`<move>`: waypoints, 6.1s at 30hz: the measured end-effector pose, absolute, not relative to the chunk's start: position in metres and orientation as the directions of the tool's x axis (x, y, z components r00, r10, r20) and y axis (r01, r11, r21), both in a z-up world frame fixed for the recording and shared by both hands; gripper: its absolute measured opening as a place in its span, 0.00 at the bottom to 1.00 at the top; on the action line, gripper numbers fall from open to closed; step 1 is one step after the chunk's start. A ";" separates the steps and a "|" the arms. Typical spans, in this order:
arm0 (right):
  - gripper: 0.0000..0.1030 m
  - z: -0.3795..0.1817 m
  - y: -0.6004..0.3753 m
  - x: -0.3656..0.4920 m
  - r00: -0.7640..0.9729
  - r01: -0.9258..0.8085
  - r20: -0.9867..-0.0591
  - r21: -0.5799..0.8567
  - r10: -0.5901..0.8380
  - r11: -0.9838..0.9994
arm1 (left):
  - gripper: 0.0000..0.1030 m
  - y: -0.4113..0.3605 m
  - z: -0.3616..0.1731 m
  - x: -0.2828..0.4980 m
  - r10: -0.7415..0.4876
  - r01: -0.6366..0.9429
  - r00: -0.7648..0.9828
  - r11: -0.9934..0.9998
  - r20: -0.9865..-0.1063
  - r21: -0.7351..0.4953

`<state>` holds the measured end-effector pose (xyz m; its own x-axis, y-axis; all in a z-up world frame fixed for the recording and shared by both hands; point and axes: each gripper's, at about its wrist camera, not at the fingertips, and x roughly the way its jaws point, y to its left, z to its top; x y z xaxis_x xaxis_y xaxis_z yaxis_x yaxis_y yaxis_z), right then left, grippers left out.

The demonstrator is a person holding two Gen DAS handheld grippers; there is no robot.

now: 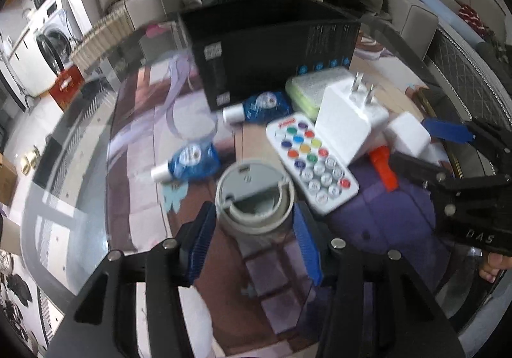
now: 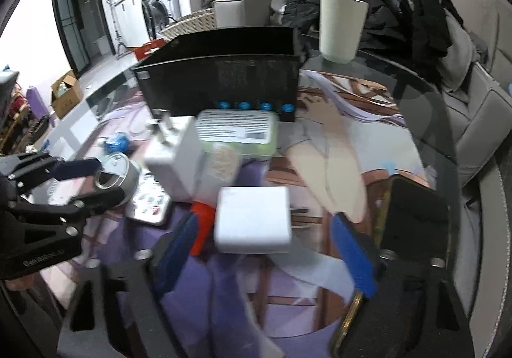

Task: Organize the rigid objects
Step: 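Close the right gripper on the white cube charger while the left gripper approaches the tape roll, then close the left gripper on the round white tape roll while the right gripper holds the cube charger, then carry the tape roll and cube charger over the black box and lower them in, then open both grippers to release the tape roll and charger inside the box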

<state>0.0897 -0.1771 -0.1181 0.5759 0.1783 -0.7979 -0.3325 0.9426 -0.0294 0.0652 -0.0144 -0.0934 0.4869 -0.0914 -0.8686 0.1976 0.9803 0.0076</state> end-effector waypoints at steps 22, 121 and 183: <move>0.65 -0.118 -0.157 0.091 0.472 -0.471 -0.847 -0.007 0.245 0.882 | 0.62 -0.007 -0.091 0.072 -0.118 0.245 0.490 0.969 -0.864 0.006; 0.41 0.035 -0.143 0.126 0.909 -0.340 -0.264 -0.031 0.321 0.940 | 0.47 0.007 0.049 0.129 -0.168 0.159 0.928 0.986 -0.332 -0.055; 0.41 -0.069 -0.142 0.261 0.589 -0.295 -0.753 0.137 0.293 0.946 | 0.50 0.004 -0.048 0.224 -0.180 0.090 0.603 0.983 -0.777 -0.158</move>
<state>0.2610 -0.1424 -0.0694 0.5894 0.2931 -0.7528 -0.2954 0.9455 0.1368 0.2237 0.0039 -0.0479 0.6034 -0.1800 -0.7769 0.0900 0.9833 -0.1579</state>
